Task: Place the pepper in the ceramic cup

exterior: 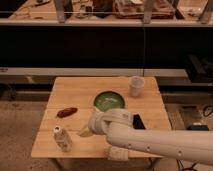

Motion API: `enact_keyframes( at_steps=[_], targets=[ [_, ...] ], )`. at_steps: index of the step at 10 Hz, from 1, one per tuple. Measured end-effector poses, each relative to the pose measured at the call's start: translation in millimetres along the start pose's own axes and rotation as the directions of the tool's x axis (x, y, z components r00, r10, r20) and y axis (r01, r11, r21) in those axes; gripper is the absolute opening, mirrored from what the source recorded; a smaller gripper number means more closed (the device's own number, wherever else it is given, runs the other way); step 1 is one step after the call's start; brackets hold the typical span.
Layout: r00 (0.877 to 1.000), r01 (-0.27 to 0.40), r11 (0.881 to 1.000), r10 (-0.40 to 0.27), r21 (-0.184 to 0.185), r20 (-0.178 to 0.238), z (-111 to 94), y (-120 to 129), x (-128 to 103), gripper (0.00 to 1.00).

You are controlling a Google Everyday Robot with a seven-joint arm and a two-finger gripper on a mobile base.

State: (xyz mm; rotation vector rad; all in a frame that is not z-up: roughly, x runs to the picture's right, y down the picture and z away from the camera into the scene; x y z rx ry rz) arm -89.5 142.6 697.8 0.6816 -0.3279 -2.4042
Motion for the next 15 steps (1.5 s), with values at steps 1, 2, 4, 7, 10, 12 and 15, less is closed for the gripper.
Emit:
enact_keyframes(
  at_steps=[1,2,4,7,10,12,15],
  targets=[
    [1.000,0.000,1.000,0.000,0.000,0.000,0,0,0,0.80],
    [1.000,0.003,1.000,-0.003,-0.002,0.001,0,0,0,0.80],
    [1.000,0.004,1.000,-0.005,-0.020,-0.008,2,5,-5,0.80],
    [0.993,-0.026,0.997,0.018,-0.068,-0.118,12,18,-9,0.80],
    [0.978,-0.048,0.996,0.032,-0.075,-0.205,31,19,-16,0.80],
    [0.984,-0.006,0.998,-0.004,-0.057,-0.179,51,12,-18,0.80],
    [0.986,0.031,0.999,-0.034,-0.023,-0.161,71,12,-1,0.80]
  ],
)
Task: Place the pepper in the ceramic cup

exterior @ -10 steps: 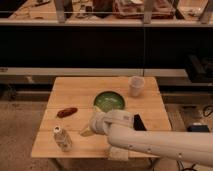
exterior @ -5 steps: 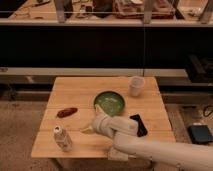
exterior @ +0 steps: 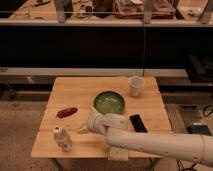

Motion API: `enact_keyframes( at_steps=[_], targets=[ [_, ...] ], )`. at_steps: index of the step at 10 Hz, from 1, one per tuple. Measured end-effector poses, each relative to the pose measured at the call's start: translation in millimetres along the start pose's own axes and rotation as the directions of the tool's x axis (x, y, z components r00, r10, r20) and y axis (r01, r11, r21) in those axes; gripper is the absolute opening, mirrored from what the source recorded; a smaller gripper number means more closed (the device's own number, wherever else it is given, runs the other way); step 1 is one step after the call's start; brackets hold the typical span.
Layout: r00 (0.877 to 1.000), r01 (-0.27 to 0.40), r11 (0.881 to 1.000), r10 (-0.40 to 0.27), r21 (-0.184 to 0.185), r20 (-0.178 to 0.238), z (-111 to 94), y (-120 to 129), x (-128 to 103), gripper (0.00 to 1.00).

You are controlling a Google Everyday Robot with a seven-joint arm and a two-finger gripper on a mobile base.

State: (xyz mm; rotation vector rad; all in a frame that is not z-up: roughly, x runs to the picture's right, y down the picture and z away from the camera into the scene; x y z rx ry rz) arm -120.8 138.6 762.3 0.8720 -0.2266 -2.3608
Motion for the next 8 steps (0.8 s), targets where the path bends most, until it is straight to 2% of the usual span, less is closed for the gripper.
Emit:
enact_keyframes(
  at_steps=[3,6,8],
  targets=[
    [0.999,-0.017,1.000,0.017,0.010,-0.047,19,17,10,0.80],
    [0.997,-0.015,1.000,0.015,-0.007,-0.076,32,33,4,0.80],
    [0.996,-0.009,1.000,0.009,-0.003,-0.085,41,30,3,0.80]
  ],
)
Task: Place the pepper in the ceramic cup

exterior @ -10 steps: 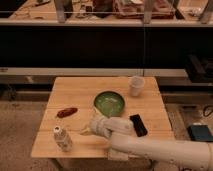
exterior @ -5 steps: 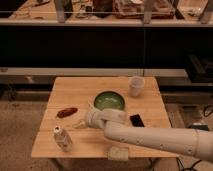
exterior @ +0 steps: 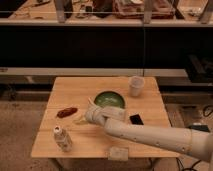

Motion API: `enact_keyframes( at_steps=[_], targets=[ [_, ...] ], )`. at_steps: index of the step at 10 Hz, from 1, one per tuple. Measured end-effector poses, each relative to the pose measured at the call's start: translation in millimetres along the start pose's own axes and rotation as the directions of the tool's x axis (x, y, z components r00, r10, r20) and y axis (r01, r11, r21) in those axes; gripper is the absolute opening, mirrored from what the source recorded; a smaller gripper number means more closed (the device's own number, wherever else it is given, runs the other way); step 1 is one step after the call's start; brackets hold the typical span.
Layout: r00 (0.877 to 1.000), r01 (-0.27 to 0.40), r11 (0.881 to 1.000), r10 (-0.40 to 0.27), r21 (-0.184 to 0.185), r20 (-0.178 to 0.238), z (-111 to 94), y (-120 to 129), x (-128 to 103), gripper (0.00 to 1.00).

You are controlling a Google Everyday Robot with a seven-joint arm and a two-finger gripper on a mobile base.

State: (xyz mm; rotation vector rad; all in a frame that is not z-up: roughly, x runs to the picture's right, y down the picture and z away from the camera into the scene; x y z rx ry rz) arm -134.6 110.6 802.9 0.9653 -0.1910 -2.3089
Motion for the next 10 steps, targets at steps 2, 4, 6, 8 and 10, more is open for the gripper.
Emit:
enact_keyframes(
  at_steps=[2,4,6,8,10],
  targets=[
    [1.000,-0.010,1.000,0.010,-0.003,-0.006,5,-1,-3,0.80],
    [1.000,-0.022,1.000,0.022,-0.001,-0.019,9,-3,-2,0.80],
    [0.999,-0.032,0.999,0.032,0.012,-0.037,15,-7,2,0.80],
    [0.998,-0.037,0.998,0.039,0.043,-0.049,25,-15,6,0.80],
    [0.999,-0.031,0.997,0.034,0.067,-0.041,35,-17,8,0.80]
  ],
)
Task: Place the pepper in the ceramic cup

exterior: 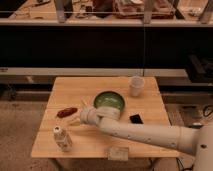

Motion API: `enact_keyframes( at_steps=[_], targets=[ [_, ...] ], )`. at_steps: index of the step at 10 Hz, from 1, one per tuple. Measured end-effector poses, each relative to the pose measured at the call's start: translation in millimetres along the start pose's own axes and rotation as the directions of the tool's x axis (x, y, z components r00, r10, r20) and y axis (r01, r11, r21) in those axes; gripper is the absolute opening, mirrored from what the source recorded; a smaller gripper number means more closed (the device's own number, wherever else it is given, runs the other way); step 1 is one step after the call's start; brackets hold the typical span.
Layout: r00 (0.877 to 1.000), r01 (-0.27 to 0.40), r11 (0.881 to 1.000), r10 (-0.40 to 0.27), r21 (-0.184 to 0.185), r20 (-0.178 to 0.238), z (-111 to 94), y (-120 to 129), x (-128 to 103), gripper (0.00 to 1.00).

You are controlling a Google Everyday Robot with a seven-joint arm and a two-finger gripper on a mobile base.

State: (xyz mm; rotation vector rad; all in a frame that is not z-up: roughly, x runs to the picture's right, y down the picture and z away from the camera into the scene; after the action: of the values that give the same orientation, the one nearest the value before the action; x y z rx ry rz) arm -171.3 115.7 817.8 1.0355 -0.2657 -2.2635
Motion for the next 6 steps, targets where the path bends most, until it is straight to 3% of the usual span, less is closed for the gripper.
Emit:
enact_keyframes(
  at_steps=[3,6],
  targets=[
    [0.999,0.002,1.000,-0.003,0.012,0.032,19,12,-2,0.80],
    [0.999,-0.026,1.000,0.025,0.004,0.026,31,22,-1,0.80]
  ],
)
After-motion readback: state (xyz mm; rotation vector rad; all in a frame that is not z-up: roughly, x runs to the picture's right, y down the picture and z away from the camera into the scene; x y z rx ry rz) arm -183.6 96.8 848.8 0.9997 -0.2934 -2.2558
